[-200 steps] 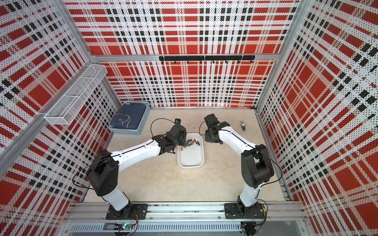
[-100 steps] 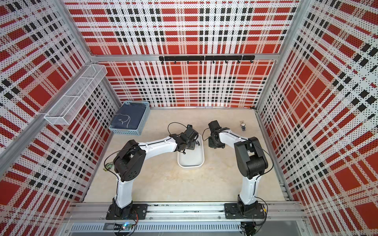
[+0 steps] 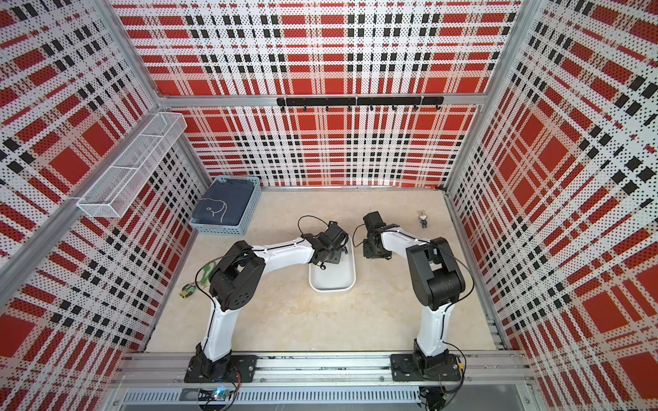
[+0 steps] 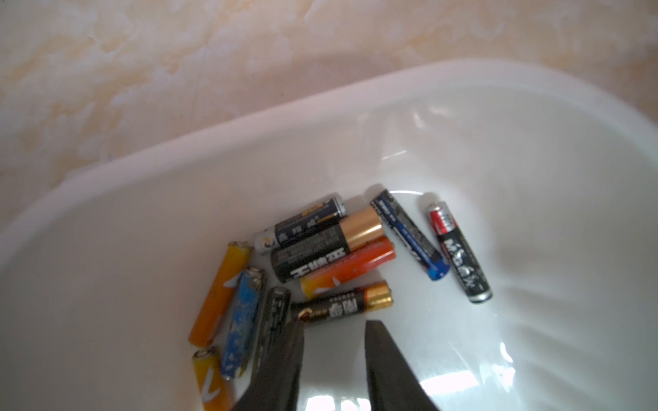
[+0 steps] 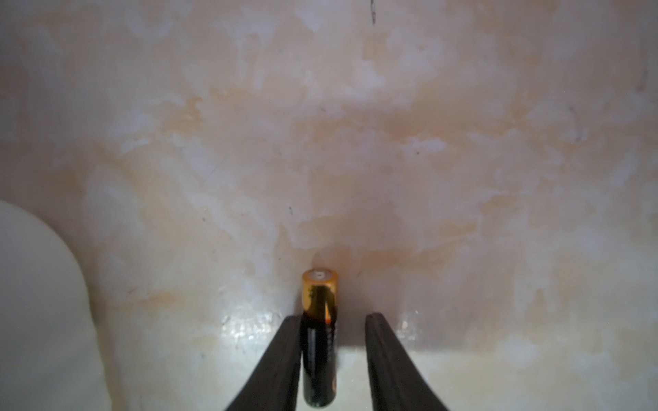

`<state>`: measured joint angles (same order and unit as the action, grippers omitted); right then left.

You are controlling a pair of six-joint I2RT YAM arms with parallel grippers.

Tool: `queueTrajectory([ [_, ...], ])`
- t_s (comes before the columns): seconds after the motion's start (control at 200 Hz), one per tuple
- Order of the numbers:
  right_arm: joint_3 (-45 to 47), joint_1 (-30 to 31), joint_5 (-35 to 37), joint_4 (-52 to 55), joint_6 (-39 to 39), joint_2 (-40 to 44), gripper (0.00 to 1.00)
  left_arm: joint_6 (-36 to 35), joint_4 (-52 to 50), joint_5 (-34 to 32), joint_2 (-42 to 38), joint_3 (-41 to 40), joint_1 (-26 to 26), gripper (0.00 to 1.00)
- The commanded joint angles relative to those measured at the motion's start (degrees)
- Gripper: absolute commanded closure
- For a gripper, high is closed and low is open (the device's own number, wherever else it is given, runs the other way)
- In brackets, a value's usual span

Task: Take the batteries out of the storage box
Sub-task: Place the battery at the center of the board, then pick up the battery from the storage box.

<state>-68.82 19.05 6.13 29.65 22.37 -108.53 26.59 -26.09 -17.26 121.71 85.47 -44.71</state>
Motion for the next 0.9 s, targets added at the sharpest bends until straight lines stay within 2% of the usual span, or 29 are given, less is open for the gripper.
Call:
queueTrajectory([
  [0.0, 0.09, -0.36, -0.13, 0.13, 0.12, 1.96, 0.60, -0.73, -0.83, -1.70, 0.05, 0.75, 0.89, 0.64],
  [0.205, 1.17, -0.34, 0.08, 0.10, -0.13, 11.35, 0.56, -1.09, -0.87, -2.43, 0.27, 0.75, 2.16, 0.65],
  [0.426, 7.42, -0.34, 2.20, -4.57, -0.23, 22.45, 0.53, -1.97, -0.95, -2.11, 1.22, 1.76, 2.96, 0.67],
  [0.747, 10.24, -0.39, 3.45, -5.54, 0.19, 24.24, 0.52, -2.16, -2.75, -3.78, -1.90, 4.07, 2.27, 0.65],
  [0.807, 10.62, -0.36, 3.48, -5.94, 0.30, 23.95, 0.52, -2.22, -2.76, -4.36, -1.84, 4.03, 2.33, 0.63],
  [0.892, 10.61, -0.37, 3.37, -5.92, 0.42, 23.24, 0.52, -2.51, -3.37, -4.02, -0.07, 5.01, 2.95, 0.64],
])
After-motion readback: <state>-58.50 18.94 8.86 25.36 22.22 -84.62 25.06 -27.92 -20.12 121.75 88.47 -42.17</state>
